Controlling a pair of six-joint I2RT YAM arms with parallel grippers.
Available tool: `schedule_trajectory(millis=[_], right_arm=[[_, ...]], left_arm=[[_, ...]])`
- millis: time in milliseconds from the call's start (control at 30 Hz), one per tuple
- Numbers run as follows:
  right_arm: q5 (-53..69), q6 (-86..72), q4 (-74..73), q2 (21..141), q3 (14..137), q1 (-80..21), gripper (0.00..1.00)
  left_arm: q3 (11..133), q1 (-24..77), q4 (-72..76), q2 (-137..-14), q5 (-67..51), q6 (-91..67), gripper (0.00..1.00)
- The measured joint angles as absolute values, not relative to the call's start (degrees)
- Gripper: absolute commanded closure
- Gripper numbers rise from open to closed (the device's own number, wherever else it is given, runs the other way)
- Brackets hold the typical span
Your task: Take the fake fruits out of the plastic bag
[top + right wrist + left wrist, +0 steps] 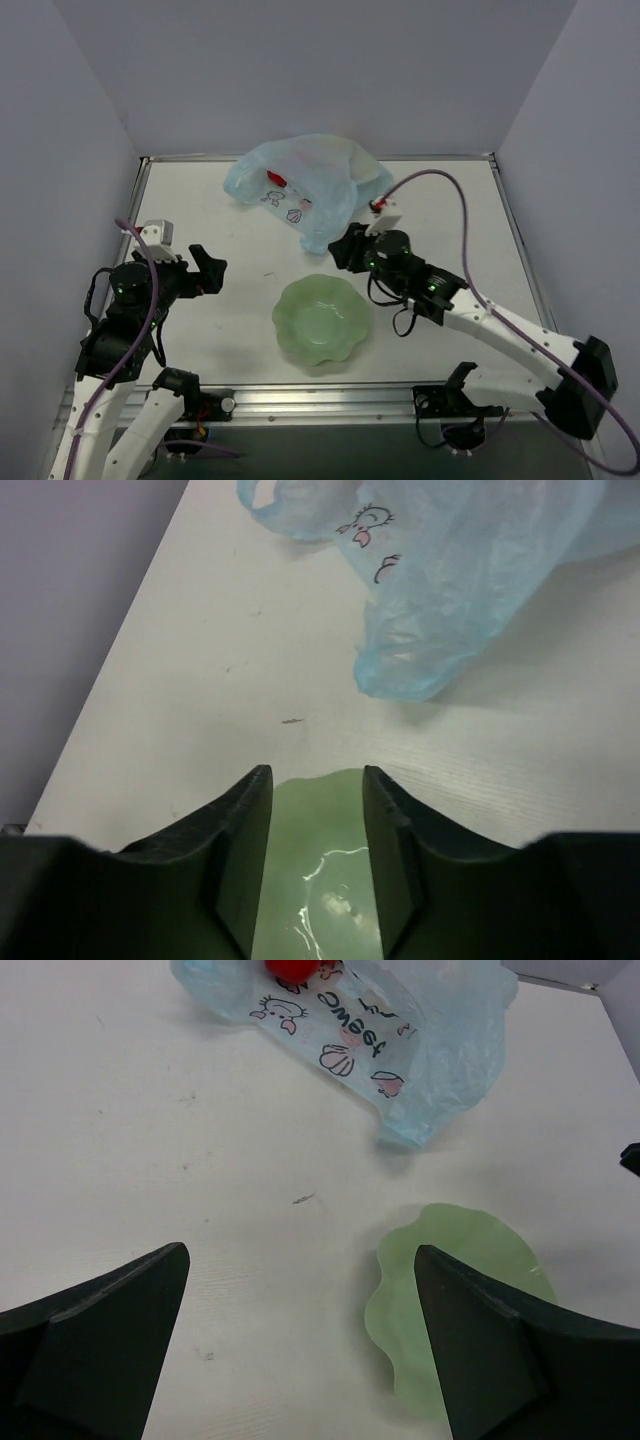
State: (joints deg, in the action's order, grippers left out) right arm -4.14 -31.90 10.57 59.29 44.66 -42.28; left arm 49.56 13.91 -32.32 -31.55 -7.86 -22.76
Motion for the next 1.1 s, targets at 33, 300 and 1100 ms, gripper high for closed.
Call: schedule_trajectory(millis=[33, 300, 1100], right_arm=[[-7.29, -31.09, 10.72, 63.02, 47.05, -45.65, 0.56], [-22.39, -26.87, 13.47, 88.62, 63.99, -53.36, 0.37], [-27.18, -22.39, 18.15, 107.48, 65.73, -39.88, 1.0]], left_arm=[[49.56, 13.37, -32.34, -31.55, -7.77, -22.76, 0.06], [49.58, 11.79, -33.19, -32.18, -6.28, -22.81, 0.06], [47.68, 10.59, -14.0, -64.03, -9.1, -39.03, 0.06]])
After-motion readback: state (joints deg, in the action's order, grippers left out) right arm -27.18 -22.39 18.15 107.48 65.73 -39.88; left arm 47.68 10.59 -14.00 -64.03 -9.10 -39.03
